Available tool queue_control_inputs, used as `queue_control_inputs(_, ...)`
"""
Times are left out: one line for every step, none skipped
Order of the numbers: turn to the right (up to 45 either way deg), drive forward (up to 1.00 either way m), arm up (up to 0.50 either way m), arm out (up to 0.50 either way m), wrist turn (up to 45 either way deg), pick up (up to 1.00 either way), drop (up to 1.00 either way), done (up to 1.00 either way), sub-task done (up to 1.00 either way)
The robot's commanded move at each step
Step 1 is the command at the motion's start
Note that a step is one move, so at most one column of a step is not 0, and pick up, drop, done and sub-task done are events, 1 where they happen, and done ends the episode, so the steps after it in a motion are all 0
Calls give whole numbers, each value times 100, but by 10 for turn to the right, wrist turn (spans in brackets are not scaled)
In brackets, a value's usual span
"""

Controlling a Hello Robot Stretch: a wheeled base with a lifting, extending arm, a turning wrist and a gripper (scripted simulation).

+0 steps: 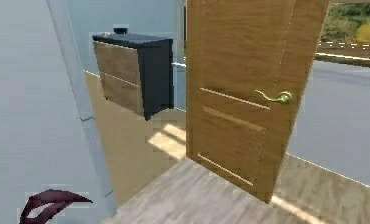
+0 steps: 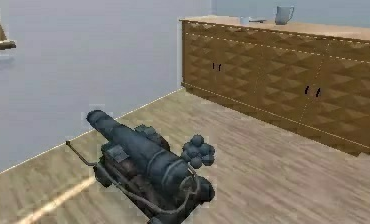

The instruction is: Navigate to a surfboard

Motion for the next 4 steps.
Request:
queue_control_inputs(150, 0, 0, 0, 0, 0, 0, 0, 0)
queue_control_inputs(0, 25, 0, 0, 0, 0, 0, 0, 0)
queue_control_inputs(-210, 0, 0, 0, 0, 0, 0, 0, 0)
queue_control_inputs(0, 85, 0, 0, 0, 0, 0, 0, 0)
